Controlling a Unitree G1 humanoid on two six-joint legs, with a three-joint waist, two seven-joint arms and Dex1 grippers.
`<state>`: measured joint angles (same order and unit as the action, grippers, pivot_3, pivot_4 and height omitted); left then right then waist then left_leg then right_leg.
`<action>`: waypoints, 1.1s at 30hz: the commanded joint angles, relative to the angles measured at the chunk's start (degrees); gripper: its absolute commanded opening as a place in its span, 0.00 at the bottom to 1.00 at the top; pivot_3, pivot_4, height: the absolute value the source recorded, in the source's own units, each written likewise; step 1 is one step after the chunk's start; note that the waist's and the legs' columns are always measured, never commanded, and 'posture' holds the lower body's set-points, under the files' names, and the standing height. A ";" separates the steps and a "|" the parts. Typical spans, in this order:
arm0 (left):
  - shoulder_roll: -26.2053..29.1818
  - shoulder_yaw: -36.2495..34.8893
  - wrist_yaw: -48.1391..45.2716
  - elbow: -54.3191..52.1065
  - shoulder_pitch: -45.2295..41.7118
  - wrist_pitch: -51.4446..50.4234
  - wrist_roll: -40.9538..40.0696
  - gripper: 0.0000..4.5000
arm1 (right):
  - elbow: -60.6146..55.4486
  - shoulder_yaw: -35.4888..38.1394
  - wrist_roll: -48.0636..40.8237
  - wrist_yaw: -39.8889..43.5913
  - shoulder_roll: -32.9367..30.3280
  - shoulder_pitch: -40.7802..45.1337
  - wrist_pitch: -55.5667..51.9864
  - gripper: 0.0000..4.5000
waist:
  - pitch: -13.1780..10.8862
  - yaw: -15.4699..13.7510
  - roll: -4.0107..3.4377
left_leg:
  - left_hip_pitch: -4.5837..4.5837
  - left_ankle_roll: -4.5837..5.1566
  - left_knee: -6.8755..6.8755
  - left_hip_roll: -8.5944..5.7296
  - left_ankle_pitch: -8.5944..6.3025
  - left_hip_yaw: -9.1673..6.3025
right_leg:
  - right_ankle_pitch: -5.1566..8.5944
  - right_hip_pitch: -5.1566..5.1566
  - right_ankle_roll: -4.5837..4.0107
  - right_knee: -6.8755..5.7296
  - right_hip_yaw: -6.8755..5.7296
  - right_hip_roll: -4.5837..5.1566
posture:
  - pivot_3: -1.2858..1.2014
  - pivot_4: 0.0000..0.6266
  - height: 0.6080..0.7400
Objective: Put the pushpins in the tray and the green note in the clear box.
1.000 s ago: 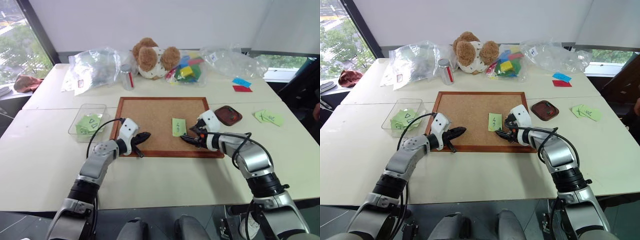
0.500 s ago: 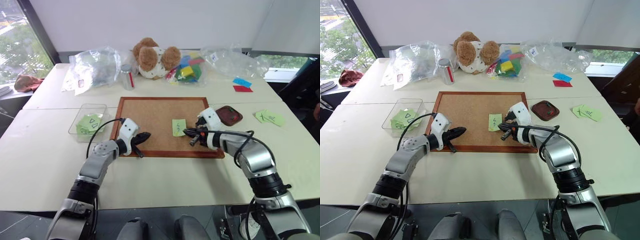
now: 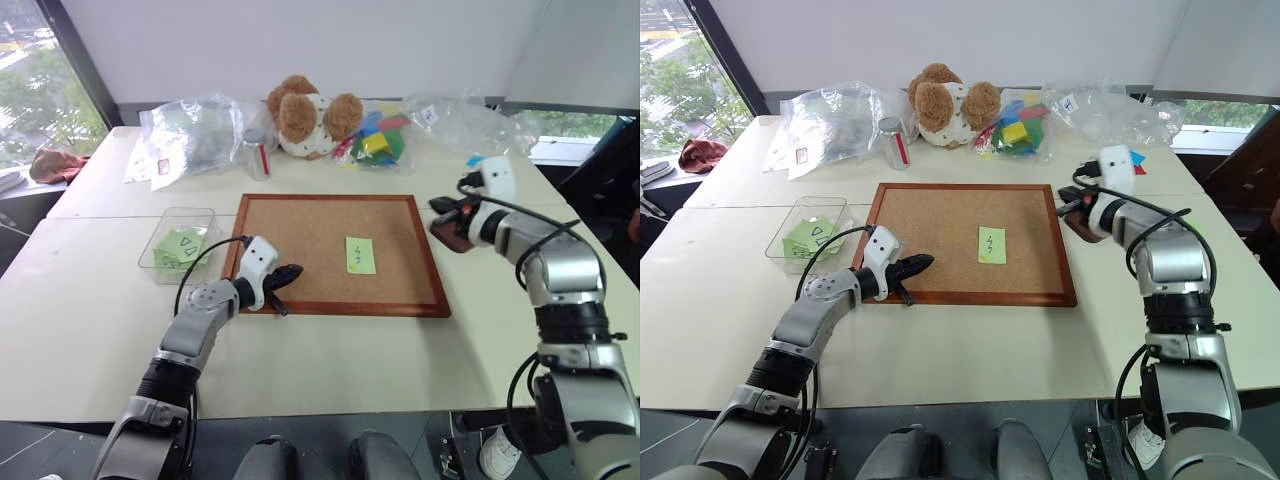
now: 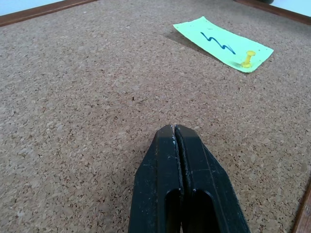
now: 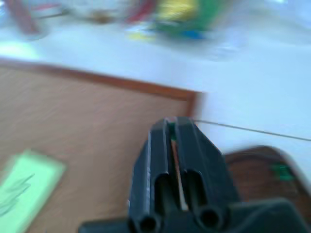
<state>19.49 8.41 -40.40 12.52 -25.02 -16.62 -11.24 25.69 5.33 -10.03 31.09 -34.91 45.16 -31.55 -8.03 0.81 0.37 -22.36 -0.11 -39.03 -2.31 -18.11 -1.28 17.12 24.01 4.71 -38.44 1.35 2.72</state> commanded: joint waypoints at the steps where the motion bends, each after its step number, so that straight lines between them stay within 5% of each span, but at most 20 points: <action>1: -0.03 1.68 -0.11 2.57 2.06 -1.65 1.94 0.00 | 14.00 0.07 2.50 0.37 -0.41 4.93 9.23 0.01 | 0.01 0.03 -0.01 | 0.00 -0.01 0.00 0.00 0.01 0.00 | 0.00 0.00 0.00 0.00 0.01 0.00 | 0.52 0.24 1.00; 12: 0.13 0.94 0.26 0.96 3.46 -2.09 2.10 0.00 | 34.23 0.50 4.48 2.25 -0.44 9.44 19.75 0.01 | 0.01 0.25 -0.05 | 0.00 -0.10 -0.01 0.00 0.06 0.02 | 0.00 -0.11 0.01 0.15 0.01 0.00 | 0.52 0.24 1.00; 15: -0.03 1.07 0.37 1.20 3.26 -2.03 2.18 0.00 | 35.29 0.45 4.80 2.16 -0.45 9.42 20.34 0.21 | 0.02 0.26 -0.06 | 0.01 -0.10 -0.01 0.01 0.06 0.01 | 0.00 -0.13 0.01 0.16 0.01 0.00 | 0.52 0.24 1.00; 19: -0.20 1.19 0.30 1.33 2.99 -2.06 2.16 0.00 | 35.24 1.06 4.40 2.29 -0.67 9.71 20.23 0.62 | 0.02 0.23 -0.07 | 0.01 -0.10 0.00 0.01 0.05 0.01 | 0.00 -0.14 0.01 0.19 0.01 0.00 | 0.52 0.24 1.00; 29: -0.04 1.43 -0.11 1.24 3.27 -2.09 2.20 0.00 | 30.78 2.17 3.87 3.51 -2.41 10.13 18.49 0.62 | 0.03 0.20 -0.09 | 0.01 -0.11 0.00 0.01 0.06 0.01 | 0.00 -0.15 0.01 0.20 0.01 0.01 | 0.52 0.24 1.00; 33: -0.12 1.36 -0.01 1.10 3.36 -2.13 2.12 0.00 | 17.63 1.18 1.50 8.46 -2.17 6.84 11.78 0.62 | 0.06 0.21 -0.20 | 0.01 -0.10 0.01 0.01 0.05 0.01 | 0.00 -0.15 0.01 0.21 0.01 0.01 | 0.52 0.24 1.00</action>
<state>19.24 8.12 -39.90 11.21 -24.01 -16.73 -10.58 51.16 6.08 -6.45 37.02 -36.75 52.61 -16.78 -7.97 1.02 0.17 -22.34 -0.19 -39.02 -2.30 -18.07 -1.28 17.12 23.86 4.72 -38.22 1.35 2.72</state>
